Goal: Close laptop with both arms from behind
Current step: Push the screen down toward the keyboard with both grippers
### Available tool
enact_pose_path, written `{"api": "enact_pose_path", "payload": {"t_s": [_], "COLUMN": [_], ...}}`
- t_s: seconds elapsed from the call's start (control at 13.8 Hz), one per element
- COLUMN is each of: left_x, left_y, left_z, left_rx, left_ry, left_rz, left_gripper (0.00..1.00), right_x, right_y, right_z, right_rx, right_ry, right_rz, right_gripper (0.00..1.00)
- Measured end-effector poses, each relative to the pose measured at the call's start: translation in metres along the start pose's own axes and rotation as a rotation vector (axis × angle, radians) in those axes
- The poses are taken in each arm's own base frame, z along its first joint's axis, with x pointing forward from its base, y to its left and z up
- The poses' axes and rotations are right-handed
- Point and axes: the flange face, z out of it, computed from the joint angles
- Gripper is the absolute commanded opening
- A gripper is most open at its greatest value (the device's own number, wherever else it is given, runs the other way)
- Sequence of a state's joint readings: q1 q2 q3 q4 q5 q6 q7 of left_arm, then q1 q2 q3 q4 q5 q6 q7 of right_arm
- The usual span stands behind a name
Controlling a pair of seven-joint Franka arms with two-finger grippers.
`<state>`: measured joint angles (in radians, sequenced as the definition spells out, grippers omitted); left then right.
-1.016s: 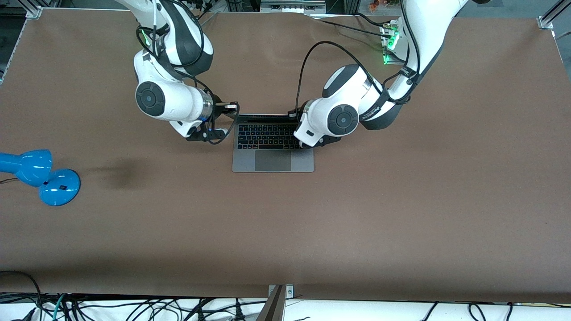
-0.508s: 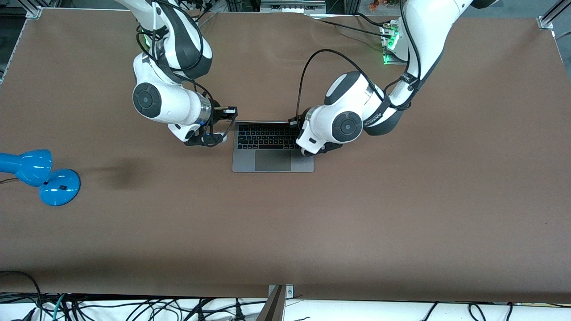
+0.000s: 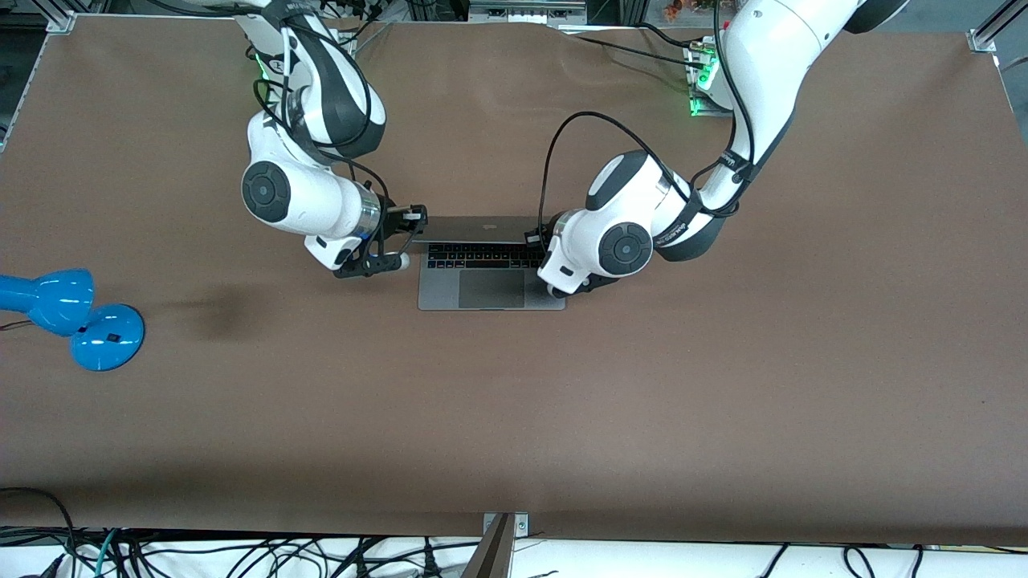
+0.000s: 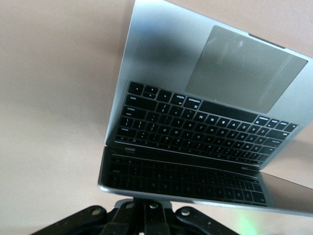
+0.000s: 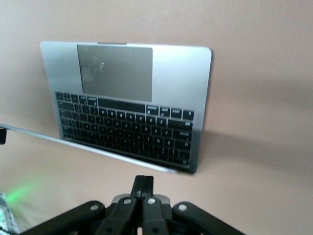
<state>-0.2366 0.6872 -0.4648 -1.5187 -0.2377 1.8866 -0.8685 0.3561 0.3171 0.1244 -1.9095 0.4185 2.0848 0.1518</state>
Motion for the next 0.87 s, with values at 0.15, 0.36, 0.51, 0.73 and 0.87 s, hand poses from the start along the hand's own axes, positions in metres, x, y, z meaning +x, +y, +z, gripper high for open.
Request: {"api": "enact_pose_path", "payload": {"t_s": [0.15,0.36,0.51,0.73,0.87], "left_x": [0.005,0.012,0.015,0.021,0.028], "left_y": [0.000,0.001,0.002,0.001,-0.002], "left_z": [0.002,0.004,0.007,0.011,0.013], "left_rx": [0.001,-0.011,-0.020,-0.022,-0.022], "left_ry": [0.001,0.008,0.012,0.013,0.026], "left_rz": [-0.002,-0.006,-0.008,-0.014,-0.021], "left_gripper": [0.00,0.00,0.00,0.00,0.00], "right_x": [0.008,0.019,0.024,0.035,0.043], "right_y": [0.007,0.017,0.021,0.025,0.027], "right_z": [0.008,0.014,0.020,0.031,0.037], "right_rx": [0.000,-0.002,-0.004,-0.005,-0.004], "right_ry": [0.021,0.057,0.073,0.094,0.102], "right_rz": [-0.027,-0.074,-0.082,-0.082,-0.085], "right_gripper": [0.00,0.00,0.00,0.00,0.00]}}
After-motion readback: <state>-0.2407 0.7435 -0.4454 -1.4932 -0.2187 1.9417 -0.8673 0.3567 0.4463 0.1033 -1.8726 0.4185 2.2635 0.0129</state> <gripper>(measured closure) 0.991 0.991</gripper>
